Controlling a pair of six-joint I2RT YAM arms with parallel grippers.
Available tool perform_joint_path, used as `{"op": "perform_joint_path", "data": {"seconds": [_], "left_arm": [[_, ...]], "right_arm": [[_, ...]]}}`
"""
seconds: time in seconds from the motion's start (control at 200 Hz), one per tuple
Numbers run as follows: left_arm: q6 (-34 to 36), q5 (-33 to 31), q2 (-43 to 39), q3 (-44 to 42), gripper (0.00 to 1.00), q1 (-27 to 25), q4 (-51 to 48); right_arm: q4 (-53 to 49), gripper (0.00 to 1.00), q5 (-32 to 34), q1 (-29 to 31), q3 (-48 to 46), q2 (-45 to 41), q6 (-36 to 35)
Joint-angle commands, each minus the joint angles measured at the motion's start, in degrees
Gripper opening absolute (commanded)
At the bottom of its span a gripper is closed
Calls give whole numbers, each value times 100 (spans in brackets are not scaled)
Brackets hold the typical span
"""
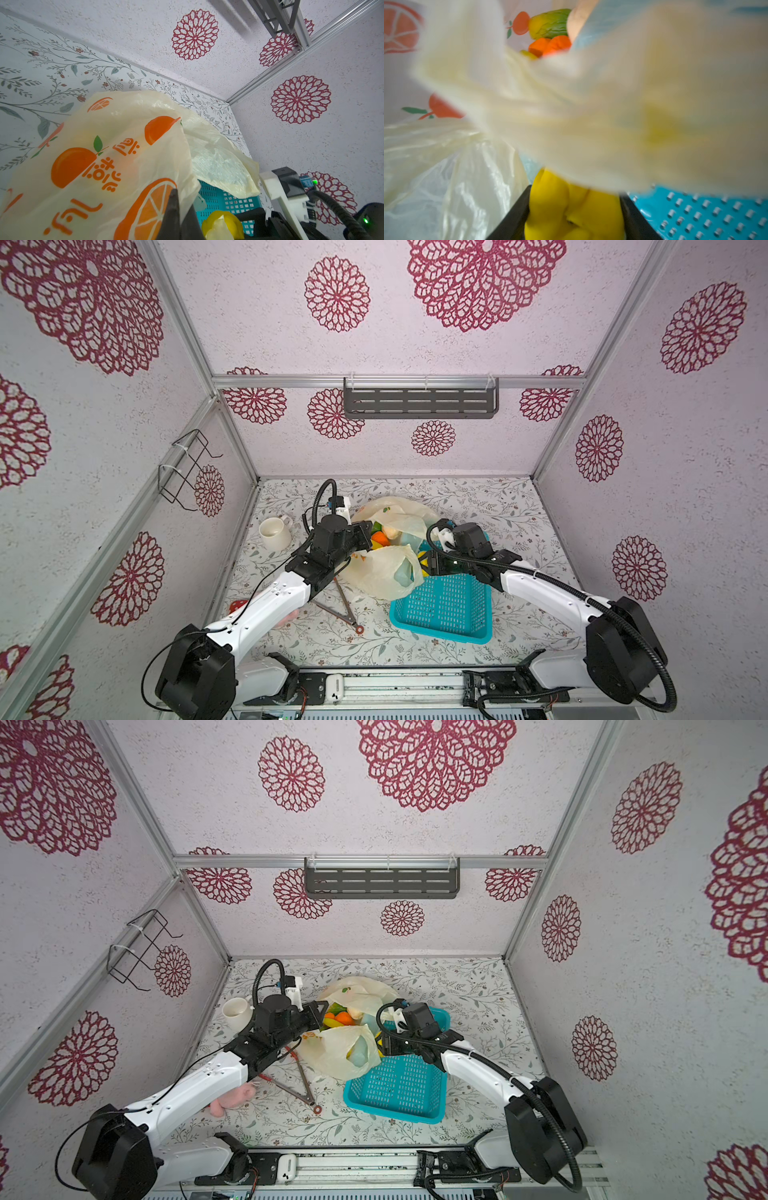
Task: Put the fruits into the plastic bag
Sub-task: 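Carry the yellow pepper with the right gripper and release it into the bag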
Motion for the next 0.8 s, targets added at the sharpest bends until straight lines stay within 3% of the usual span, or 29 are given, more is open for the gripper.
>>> {"op": "perform_joint_path", "data": {"seconds": [0.0, 0.165, 0.45, 0.63, 0.791], "left_arm": [[-55, -6, -107, -88, 0, -44, 122], [-49, -108, -264, -164, 0, -55, 69], [-32, -130, -312, -158, 0, -55, 32], [17, -156, -363, -158, 0, -59, -54], [30, -170, -363, -176, 0, -55, -54]], "right_arm": [[430, 53, -359, 110, 615, 251, -161], [425, 54, -369, 306, 1345, 724, -358], [596, 58, 274, 441, 2184, 1791, -41], [574, 74, 368, 450, 2164, 1858, 13], [417, 80, 716, 450, 2041, 1536, -92]]}}
